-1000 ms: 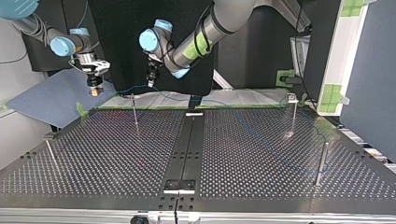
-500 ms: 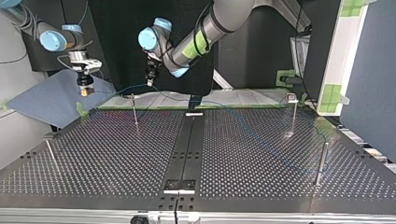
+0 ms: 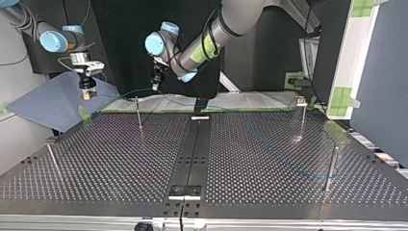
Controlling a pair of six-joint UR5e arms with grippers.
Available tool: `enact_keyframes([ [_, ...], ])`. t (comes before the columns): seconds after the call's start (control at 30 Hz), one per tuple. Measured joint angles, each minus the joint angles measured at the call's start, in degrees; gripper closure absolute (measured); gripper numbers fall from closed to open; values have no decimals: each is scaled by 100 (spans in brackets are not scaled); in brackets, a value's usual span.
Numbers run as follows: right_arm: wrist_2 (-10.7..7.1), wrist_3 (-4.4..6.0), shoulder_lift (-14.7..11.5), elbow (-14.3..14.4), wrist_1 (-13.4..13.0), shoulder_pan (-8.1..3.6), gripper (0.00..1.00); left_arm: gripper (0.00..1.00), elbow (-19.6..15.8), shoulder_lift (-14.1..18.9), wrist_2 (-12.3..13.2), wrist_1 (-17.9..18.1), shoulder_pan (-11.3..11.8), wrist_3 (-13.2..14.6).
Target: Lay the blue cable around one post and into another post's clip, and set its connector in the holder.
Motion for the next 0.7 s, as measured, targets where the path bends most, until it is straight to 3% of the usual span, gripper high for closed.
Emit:
enact_keyframes([
  [0.2, -89, 23, -3, -55, -13, 27, 100, 96, 162, -135, 208, -135, 153, -100],
  [0.47, -56, 215, -4, -118, -112, 3, 100, 96, 519, -345, 285, -503, 255, -203],
  [0.7, -42, 272, -4, -123, -174, -5, 100, 96, 573, -352, 304, -580, 276, -224],
])
